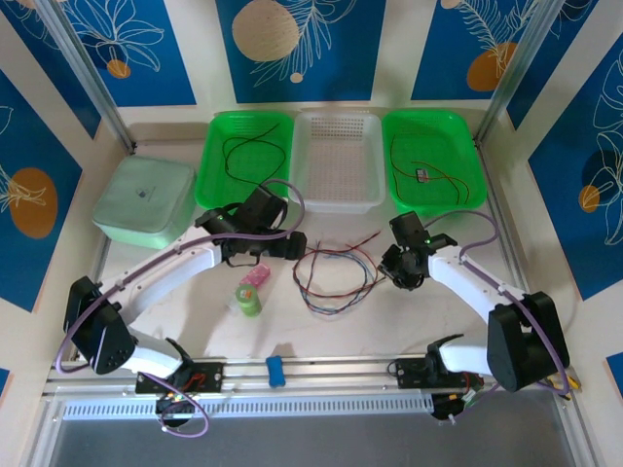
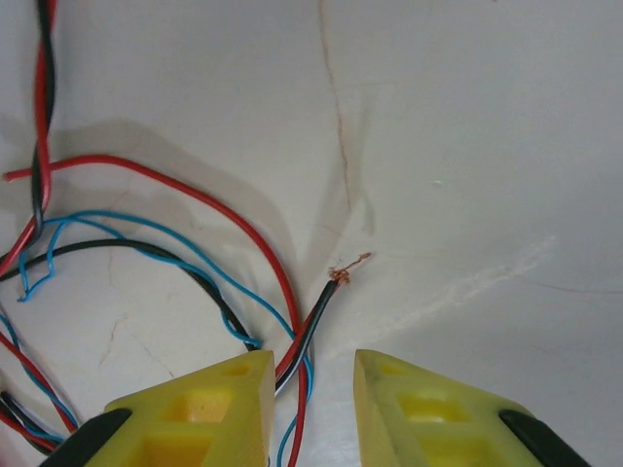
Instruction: Untangle the cables
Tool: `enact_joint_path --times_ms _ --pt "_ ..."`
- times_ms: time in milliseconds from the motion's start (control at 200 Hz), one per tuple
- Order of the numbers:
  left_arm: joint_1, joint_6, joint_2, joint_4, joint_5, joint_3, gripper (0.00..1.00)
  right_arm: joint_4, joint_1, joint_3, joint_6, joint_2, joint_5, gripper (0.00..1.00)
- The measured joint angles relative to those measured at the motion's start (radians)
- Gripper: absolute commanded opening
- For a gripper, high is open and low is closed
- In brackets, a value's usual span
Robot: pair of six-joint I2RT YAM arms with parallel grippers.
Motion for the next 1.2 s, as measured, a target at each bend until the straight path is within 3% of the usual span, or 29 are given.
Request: enact_joint_path --times_ms 215,525,805,1201 --pt "0.0 0.027 0.001 -0.008 0.0 0.0 0.9 0.044 -0.009 -0.034 0.052 0.032 -0.018 0.27" --pt "0.033 0.098 0.002 -0.082 0.007 0.204 0.9 0.092 -0.022 -0.043 0.075 0.061 -0.023 0.25" --pt "0.034 0.094 0.005 -0.052 0.067 0.137 0.89 0.116 -0.022 -0.078 0.086 0.072 -0.023 0.2" --pt "0.002 0.094 0.022 -0.015 0.079 0.079 0.89 0.121 -0.019 -0.072 0.09 0.081 -0.036 0.22"
